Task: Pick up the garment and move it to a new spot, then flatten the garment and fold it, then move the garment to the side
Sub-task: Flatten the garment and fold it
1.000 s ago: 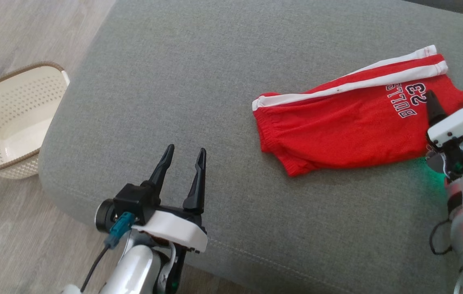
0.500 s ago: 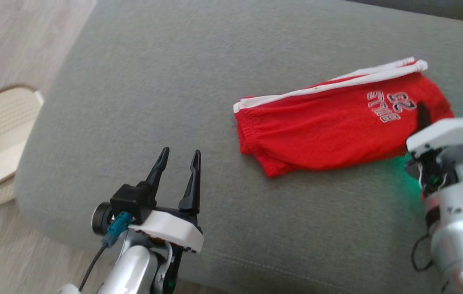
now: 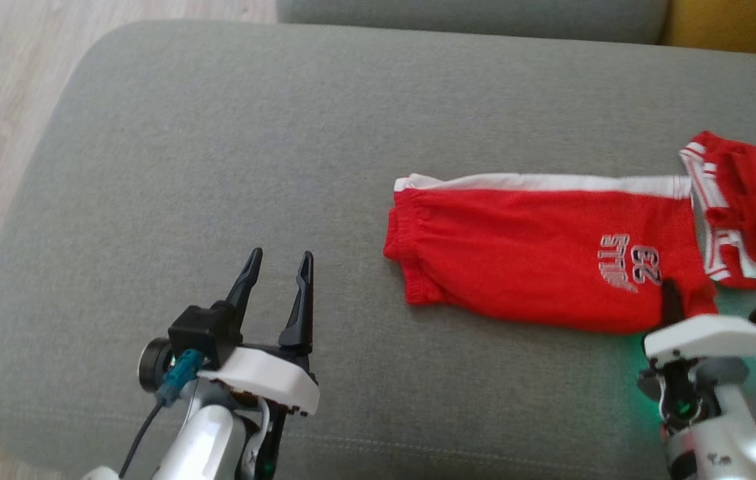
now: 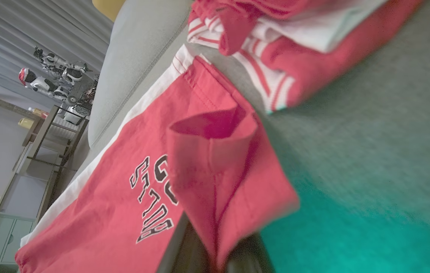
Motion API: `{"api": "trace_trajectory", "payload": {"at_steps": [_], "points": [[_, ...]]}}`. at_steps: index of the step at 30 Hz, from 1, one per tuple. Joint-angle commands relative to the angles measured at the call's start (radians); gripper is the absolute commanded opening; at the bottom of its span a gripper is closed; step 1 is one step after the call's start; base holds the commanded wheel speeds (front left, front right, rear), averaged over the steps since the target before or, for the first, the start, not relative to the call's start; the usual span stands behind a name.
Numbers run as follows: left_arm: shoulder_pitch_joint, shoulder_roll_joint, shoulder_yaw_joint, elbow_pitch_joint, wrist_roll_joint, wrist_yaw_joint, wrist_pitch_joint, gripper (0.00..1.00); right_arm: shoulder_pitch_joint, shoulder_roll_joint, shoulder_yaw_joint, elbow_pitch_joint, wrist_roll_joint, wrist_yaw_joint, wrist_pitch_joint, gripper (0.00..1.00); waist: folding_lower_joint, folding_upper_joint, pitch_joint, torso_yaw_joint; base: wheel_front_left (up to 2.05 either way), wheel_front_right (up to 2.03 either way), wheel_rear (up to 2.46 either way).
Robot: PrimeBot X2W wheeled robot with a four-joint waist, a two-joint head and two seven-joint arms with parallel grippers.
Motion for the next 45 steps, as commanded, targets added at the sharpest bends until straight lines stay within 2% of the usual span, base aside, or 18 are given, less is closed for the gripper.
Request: {"api": "trace_trajectory", "payload": {"at_steps": [1,5,11,18,23,41,42,43,45], "points": [[-0.013,0.003,0.041,-0.027,0.013,-0.009,-0.006,1.0,-0.011,0.01,0.031,-0.03,0.007,-0.001,-0.022,0.0,0.0,-0.0001,-0.014,-0.017,0.0,0.0,0.0],[-0.011,0.003,0.043,-0.022,0.018,-0.015,-0.006,1.0,-0.02,0.012,0.041,-0.029,-0.002,-0.001,-0.051,0.0,0.0,-0.0001,-0.02,-0.024,0.0,0.0,0.0],[-0.01,0.003,0.042,-0.014,0.023,-0.024,-0.006,1.0,-0.067,0.014,0.128,-0.084,-0.01,-0.001,-0.092,0.0,0.0,-0.0001,-0.032,-0.016,0.0,0.0,0.0],[0.001,0.003,0.041,-0.011,0.022,-0.026,-0.006,1.0,-0.085,0.014,0.294,-0.198,-0.014,-0.001,-0.132,0.0,0.0,-0.0001,-0.044,0.021,0.0,0.0,0.0],[0.005,0.003,0.04,-0.006,0.022,-0.03,-0.006,1.0,-0.072,0.013,0.444,-0.27,0.006,-0.001,-0.12,0.0,0.0,-0.0001,-0.047,0.051,0.0,0.0,0.0],[0.018,0.003,0.023,-0.009,0.0,-0.015,-0.006,1.0,-0.096,0.01,0.729,-0.173,0.037,-0.001,-0.135,0.0,0.0,-0.0001,-0.041,0.125,0.0,0.0,0.0],[0.018,0.003,0.024,-0.01,0.0,-0.014,-0.006,1.0,-0.098,0.01,0.743,-0.166,0.037,-0.001,-0.136,0.22,0.0,-0.0001,-0.041,0.126,0.0,0.0,0.0],[0.018,0.003,0.024,-0.01,-0.001,-0.014,-0.006,1.0,-0.1,0.01,0.756,-0.16,0.037,-0.001,-0.139,0.96,0.0,-0.0001,-0.04,0.127,0.0,0.0,0.0],[0.019,0.003,0.024,-0.011,-0.001,-0.014,-0.006,1.0,-0.104,0.011,0.782,-0.15,0.042,-0.001,-0.143,1.0,0.0,-0.0001,-0.038,0.129,0.0,0.0,0.0]]}}
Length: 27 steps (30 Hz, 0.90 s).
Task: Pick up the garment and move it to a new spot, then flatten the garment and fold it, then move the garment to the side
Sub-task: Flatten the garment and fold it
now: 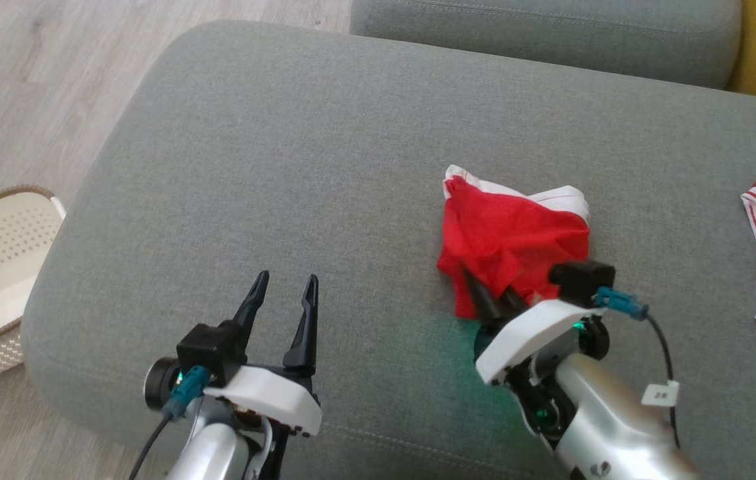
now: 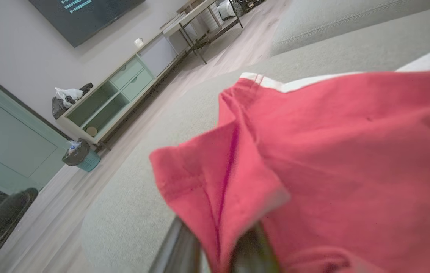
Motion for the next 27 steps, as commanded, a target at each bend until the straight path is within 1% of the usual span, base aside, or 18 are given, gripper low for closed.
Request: {"api": "trace_trajectory", "payload": {"at_steps": [1,3,7,14,18,20,23,27], "points": [[-0.018,0.002,0.031,-0.034,-0.007,0.005,-0.006,1.0,-0.041,0.01,0.043,-0.02,0.015,-0.001,-0.018,1.0,0.0,0.0,0.002,0.001,0.0,0.0,0.0],[-0.017,0.002,0.03,-0.035,-0.007,0.006,-0.006,1.0,-0.042,0.01,0.057,-0.016,0.022,-0.001,-0.016,1.0,0.0,0.0,0.003,0.001,0.0,0.0,0.0],[-0.018,0.002,0.026,-0.034,-0.008,0.007,-0.006,1.0,-0.052,0.005,0.124,0.006,0.028,-0.001,-0.001,1.0,0.0,0.0,0.006,0.001,0.0,0.0,0.0],[-0.02,0.002,0.026,-0.03,-0.007,0.008,-0.006,1.0,-0.073,0.003,0.199,0.107,0.039,-0.001,0.047,1.0,0.0,0.0,0.007,-0.005,0.0,0.0,0.0],[-0.021,0.002,0.035,-0.028,-0.001,0.008,-0.006,1.0,-0.092,-0.001,0.218,0.113,0.051,-0.001,0.021,1.0,0.0,0.0,0.004,-0.024,0.0,0.0,0.0],[-0.02,0.002,0.039,-0.03,0.004,0.005,-0.006,1.0,-0.101,-0.016,0.215,0.101,0.058,-0.001,-0.01,1.0,0.0,0.0,-0.001,-0.039,0.0,0.0,0.0],[-0.018,0.002,0.051,-0.036,0.01,0.003,-0.006,1.0,-0.111,-0.057,0.201,0.081,0.043,-0.001,-0.054,1.0,0.0,0.0,-0.011,-0.068,0.0,0.0,0.0],[-0.015,0.002,0.066,-0.052,0.017,0.001,-0.006,1.0,-0.106,-0.126,0.139,0.063,-0.021,-0.001,-0.087,1.0,0.0,0.0,-0.026,-0.113,0.0,0.0,0.0]]}}
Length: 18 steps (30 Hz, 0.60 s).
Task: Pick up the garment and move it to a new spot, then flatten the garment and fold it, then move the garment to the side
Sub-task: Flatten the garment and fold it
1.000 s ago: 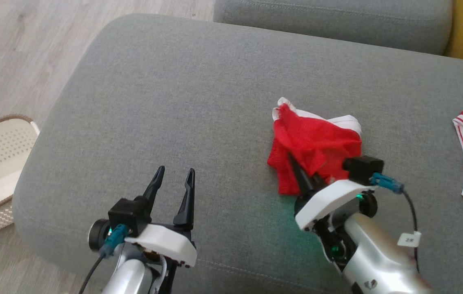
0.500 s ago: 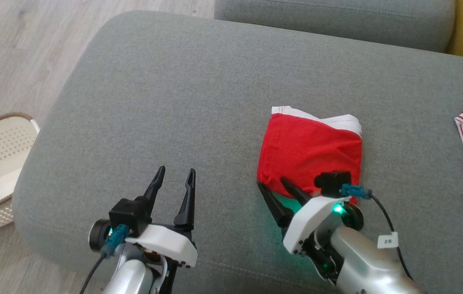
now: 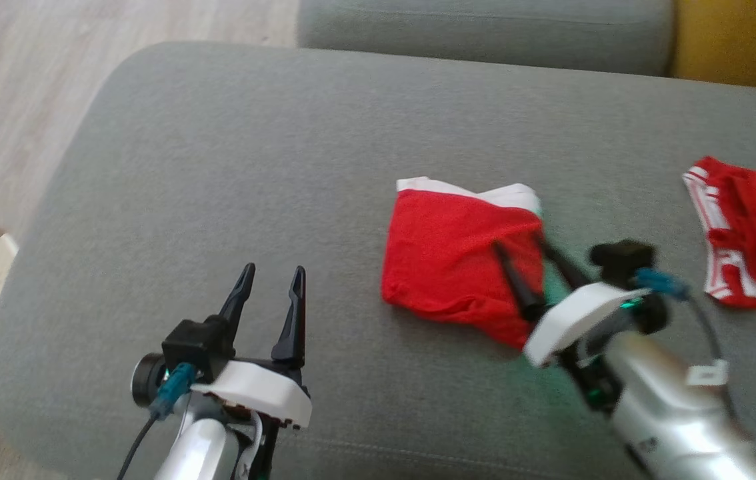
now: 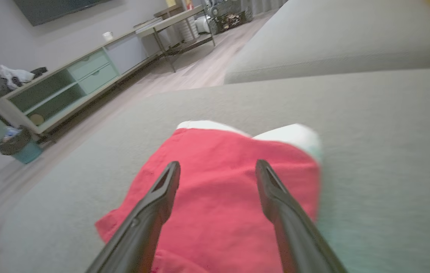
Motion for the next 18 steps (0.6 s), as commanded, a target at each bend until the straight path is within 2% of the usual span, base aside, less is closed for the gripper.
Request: {"api": "trace_trajectory", "payload": {"at_steps": [1,5,8,13,18], "points": [[-0.014,0.002,0.039,-0.042,0.005,-0.001,-0.006,1.0,-0.011,-0.019,-0.022,-0.034,-0.036,-0.001,-0.019,1.0,0.0,0.0,-0.014,-0.032,0.0,0.0,0.0],[-0.008,0.002,0.054,-0.063,-0.005,0.0,-0.006,1.0,0.036,-0.07,-0.159,-0.107,-0.186,-0.001,-0.022,1.0,0.0,0.0,-0.022,-0.074,0.0,0.0,0.0],[-0.005,0.002,0.066,-0.078,-0.007,0.003,-0.006,1.0,0.106,-0.079,-0.295,-0.196,-0.31,-0.001,-0.022,1.0,0.0,0.0,-0.02,-0.099,0.0,0.0,0.0],[-0.001,0.002,0.083,-0.097,-0.011,0.007,-0.006,1.0,0.235,-0.035,-0.501,-0.363,-0.476,-0.001,-0.022,1.0,0.0,0.0,-0.015,-0.128,0.0,0.0,0.0],[0.012,0.002,0.095,-0.115,-0.006,0.008,-0.006,1.0,0.35,0.029,-0.619,-0.494,-0.627,-0.001,-0.022,1.0,0.0,0.0,-0.01,-0.145,0.0,0.0,0.0]]}}
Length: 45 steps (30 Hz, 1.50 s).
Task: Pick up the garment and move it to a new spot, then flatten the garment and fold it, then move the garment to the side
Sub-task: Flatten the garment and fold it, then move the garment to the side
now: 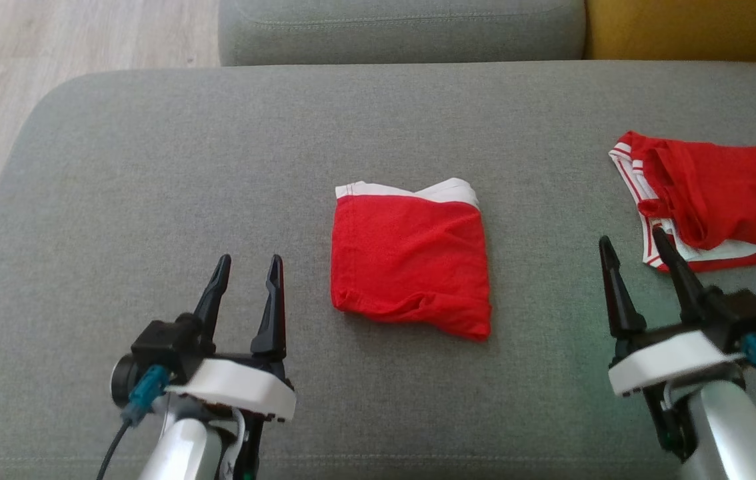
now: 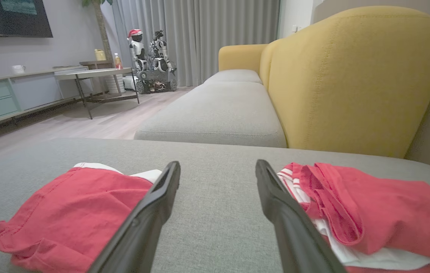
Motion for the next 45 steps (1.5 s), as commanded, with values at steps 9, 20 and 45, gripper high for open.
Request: {"api": "trace_trajectory", "payload": {"at_steps": [9,20,45], "points": [[-0.001,0.002,0.032,-0.046,0.007,0.004,-0.006,1.0,0.027,0.042,-0.021,-0.067,-0.062,-0.001,-0.013,1.0,0.0,0.0,0.009,-0.007,0.0,0.0,0.0],[-0.027,0.002,0.012,-0.047,0.011,-0.004,-0.006,1.0,-0.008,0.053,0.025,-0.013,-0.039,-0.001,-0.012,1.0,0.0,0.0,0.048,0.03,0.0,0.0,0.0],[-0.088,0.002,-0.058,-0.033,0.015,0.008,-0.006,1.0,-0.304,0.062,0.21,0.414,0.319,-0.001,0.127,0.24,0.0,0.0,0.157,0.192,0.0,0.0,0.0]]}}
